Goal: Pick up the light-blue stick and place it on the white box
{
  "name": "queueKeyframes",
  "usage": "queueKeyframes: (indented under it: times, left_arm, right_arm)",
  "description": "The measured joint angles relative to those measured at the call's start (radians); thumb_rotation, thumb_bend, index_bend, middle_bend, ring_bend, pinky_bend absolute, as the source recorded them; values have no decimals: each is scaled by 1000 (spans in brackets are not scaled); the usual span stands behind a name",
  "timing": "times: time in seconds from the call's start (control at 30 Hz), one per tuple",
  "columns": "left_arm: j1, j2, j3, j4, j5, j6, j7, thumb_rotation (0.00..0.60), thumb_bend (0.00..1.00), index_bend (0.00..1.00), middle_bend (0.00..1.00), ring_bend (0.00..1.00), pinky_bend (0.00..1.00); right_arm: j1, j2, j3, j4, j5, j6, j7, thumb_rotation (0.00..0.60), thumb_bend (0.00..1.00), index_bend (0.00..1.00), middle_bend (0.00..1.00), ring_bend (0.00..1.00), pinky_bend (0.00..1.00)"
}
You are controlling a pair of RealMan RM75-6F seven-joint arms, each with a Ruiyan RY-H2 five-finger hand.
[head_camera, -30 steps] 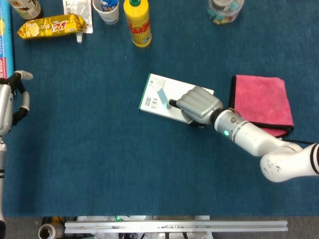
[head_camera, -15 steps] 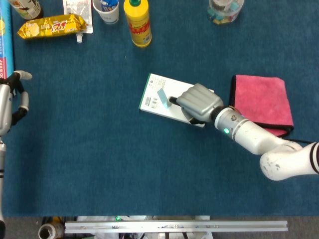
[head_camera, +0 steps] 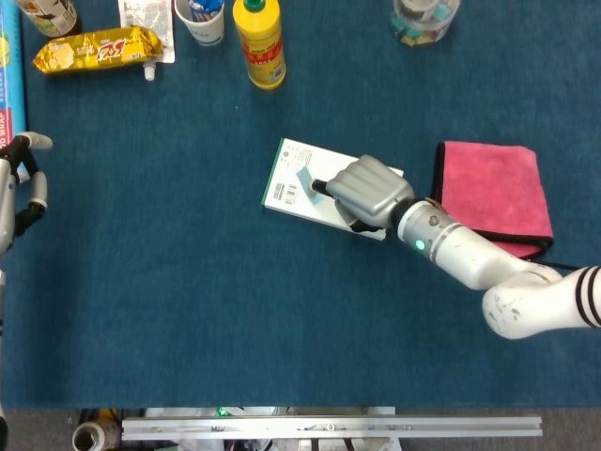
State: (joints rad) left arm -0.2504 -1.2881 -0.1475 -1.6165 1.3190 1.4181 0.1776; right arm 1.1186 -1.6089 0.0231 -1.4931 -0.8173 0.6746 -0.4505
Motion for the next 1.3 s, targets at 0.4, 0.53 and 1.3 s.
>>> queueKeyframes:
  times: [0.4, 0.53, 1.3]
  left_arm:
    - [5, 2, -1, 4, 1, 0, -7, 600, 484, 348, 553, 552, 793]
    - [4, 2, -1, 2, 2, -2, -7, 600, 484, 348, 553, 552, 793]
    - [9, 6, -3, -4, -1, -4, -6, 600, 484, 347, 553, 551, 793]
  right_arm:
    - [4, -1, 9, -2, 2, 12, 3, 600, 1000, 254, 1000, 1000, 1000]
    - [4, -3, 10, 7, 6, 12, 4, 600, 1000, 254, 1000, 1000, 1000]
    - [-6, 12, -16, -33, -1, 24, -15, 600, 1000, 254, 1000, 1000, 1000]
